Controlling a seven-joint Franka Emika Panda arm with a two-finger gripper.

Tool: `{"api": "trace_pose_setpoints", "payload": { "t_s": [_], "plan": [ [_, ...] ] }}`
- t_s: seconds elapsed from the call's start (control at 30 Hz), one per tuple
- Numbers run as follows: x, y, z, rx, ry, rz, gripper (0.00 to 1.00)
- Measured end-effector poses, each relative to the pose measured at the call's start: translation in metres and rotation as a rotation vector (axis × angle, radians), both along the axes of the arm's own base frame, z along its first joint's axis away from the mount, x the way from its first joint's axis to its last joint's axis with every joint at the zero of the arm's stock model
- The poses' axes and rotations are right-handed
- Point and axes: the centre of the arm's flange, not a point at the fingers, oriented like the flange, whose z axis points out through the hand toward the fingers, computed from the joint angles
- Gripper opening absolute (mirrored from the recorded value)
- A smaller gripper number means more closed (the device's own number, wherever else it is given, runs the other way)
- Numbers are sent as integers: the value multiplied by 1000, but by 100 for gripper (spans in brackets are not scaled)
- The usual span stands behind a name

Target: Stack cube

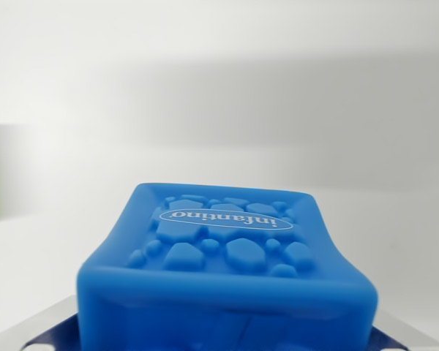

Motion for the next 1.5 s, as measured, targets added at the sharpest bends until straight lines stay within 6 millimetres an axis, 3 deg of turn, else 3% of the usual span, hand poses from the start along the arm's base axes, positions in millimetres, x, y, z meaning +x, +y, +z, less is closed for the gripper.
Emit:
{"api": "trace_pose_setpoints", "payload": {
  "t_s": [1.5],
  "plan": [
    [2, 89, 7, 1, -1, -16, 0]
  ]
}}
